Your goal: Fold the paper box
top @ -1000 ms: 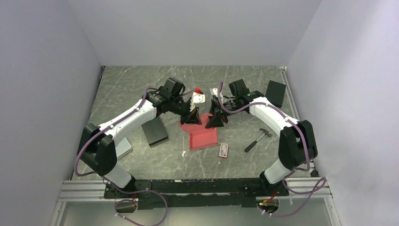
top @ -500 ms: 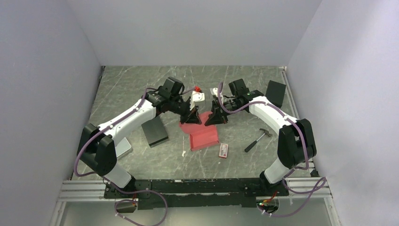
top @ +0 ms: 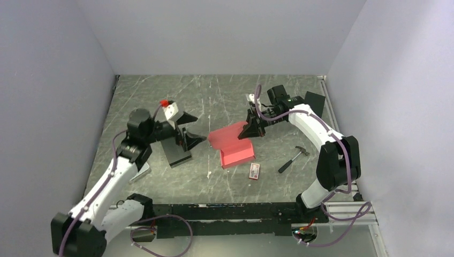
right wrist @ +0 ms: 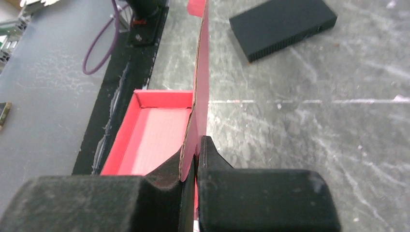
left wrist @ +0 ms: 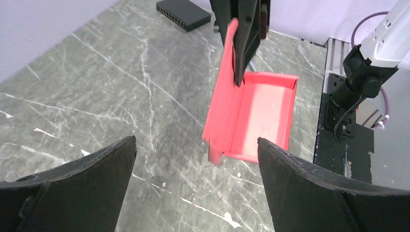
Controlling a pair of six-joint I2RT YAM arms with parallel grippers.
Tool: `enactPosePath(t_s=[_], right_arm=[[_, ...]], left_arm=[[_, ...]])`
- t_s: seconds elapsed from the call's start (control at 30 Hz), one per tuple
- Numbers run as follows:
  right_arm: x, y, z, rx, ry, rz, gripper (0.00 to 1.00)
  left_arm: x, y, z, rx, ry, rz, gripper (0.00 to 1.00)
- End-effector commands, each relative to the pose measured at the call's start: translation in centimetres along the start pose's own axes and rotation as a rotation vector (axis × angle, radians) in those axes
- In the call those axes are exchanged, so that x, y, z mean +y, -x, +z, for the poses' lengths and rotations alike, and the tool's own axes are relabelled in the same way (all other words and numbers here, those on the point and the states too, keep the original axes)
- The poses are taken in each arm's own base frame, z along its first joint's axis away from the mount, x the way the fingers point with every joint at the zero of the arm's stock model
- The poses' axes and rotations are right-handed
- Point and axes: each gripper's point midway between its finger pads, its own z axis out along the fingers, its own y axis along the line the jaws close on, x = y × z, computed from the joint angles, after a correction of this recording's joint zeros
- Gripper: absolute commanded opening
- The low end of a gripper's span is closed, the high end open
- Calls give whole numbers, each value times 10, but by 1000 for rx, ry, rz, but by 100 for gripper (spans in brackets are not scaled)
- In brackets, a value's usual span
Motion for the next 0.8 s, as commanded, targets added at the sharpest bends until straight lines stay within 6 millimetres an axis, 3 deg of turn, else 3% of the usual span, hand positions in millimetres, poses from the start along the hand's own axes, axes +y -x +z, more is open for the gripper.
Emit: enactPosePath(t_s=[0.0,0.17,0.33,0.4,0.57,0.77], right_arm=[[21,49,-14,-98,66,-81,0],[39,78,-30,-129,66,-112,0],[57,97,-35,-184,68,-146,0],[64,101,-35,-202,77,-150,0],[75,107,-37,-220,90,-157,0],[63,101,-35,-198,62,-130,0]], left_arm=[[-3,16,-15,-194,62,4,96],[-10,19,-25,-279,70,40,94],[-14,20,-20,-313,-29,89,83],[-17,24,-18,-345,-83,137,80],[-7,24,-6,-318,-177,148,58],[-15,33,-2,-389,-289,116,59]])
